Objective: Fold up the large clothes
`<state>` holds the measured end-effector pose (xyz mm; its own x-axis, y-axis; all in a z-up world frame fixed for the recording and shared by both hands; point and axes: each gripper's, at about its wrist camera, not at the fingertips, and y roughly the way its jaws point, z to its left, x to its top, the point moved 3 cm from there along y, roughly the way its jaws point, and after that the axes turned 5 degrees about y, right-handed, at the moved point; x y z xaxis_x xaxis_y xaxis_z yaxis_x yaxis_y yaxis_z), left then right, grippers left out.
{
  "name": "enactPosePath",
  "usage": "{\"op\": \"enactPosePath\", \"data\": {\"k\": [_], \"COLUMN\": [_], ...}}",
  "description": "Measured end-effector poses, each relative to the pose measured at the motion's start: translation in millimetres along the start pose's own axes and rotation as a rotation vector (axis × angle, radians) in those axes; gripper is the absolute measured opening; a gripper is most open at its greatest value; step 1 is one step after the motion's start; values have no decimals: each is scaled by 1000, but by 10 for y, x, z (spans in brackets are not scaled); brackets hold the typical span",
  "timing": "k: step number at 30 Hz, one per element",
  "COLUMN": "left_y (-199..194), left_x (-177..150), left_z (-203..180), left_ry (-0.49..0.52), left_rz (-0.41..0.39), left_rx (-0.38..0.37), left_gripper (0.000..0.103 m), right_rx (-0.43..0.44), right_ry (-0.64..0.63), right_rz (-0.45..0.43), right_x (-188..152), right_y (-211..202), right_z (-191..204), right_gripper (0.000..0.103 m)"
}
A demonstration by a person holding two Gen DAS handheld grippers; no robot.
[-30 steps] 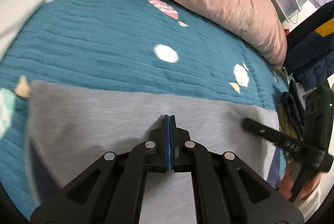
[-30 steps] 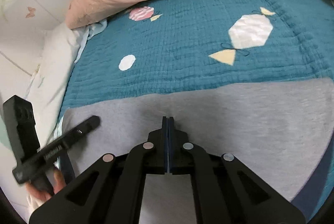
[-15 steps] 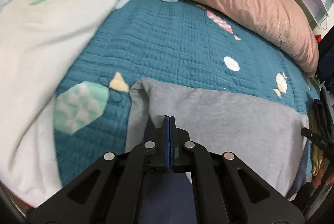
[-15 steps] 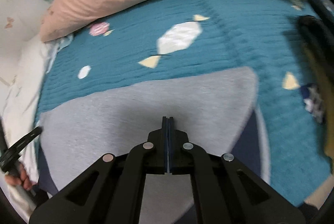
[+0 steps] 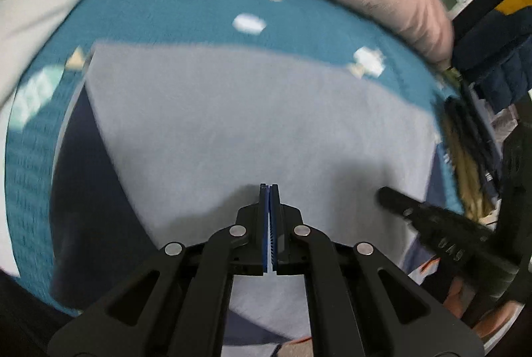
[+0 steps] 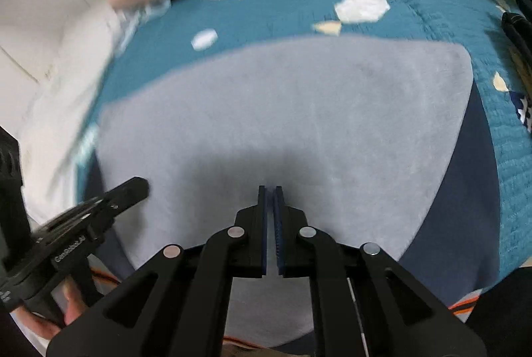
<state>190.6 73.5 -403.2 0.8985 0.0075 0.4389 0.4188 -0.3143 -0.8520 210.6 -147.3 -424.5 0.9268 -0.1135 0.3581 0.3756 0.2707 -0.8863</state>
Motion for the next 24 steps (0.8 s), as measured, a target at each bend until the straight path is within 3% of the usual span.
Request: {"op": "enactPosePath", "data": {"k": [3,5,6,7,9,10,11,12,14,16,22,24], "left_y": [-101,-227,-265,-345,-427,-479,-540,-599,-675,-701,-443,-321], "left_x": [-221,-296,-311,-332,-351,-356,-355,-346,-316,-305,-319,-421], "left_z": [385,620,677,797,911,962,980,965,834,627,-93,-181], "left_ry": [-24,-59,-67,-55,-54,-89,-113,-119,-92,-67,52,53], "left_rz": [5,2,2,-1,6,8,-2,-20,-46,-51,0,42], "left_rx": [11,-18,-16,127,134,138,127,120,118,83,-22,-42], "left_gripper": [2,2,3,3,2,3,3,3,3,3,3,3], "right_rx": [14,-130,-129,-98,-63,-109,-166,-169,-89,-63,117,118], "right_ry": [78,102,128,188,261,261,254,259,258,211,108,72], "right_rz": [21,2,10,17,6,-8,-29,-38,-52,-60,60,111], "right_x": [-36,-57,-68,-87,-107,-114,-123,-129,-164,-201,-427,-521], "right_y": [-120,-234,-264,-309,-436,-501,-592,-643,-757,-795,-465,-303], "right_z": [-357,-766,-916,-1129,-1341,-1367,-1355,-1324,-1142,-897,-49,88], "right_gripper": [0,0,0,0,0,0,4,6,6,6,6,6]}}
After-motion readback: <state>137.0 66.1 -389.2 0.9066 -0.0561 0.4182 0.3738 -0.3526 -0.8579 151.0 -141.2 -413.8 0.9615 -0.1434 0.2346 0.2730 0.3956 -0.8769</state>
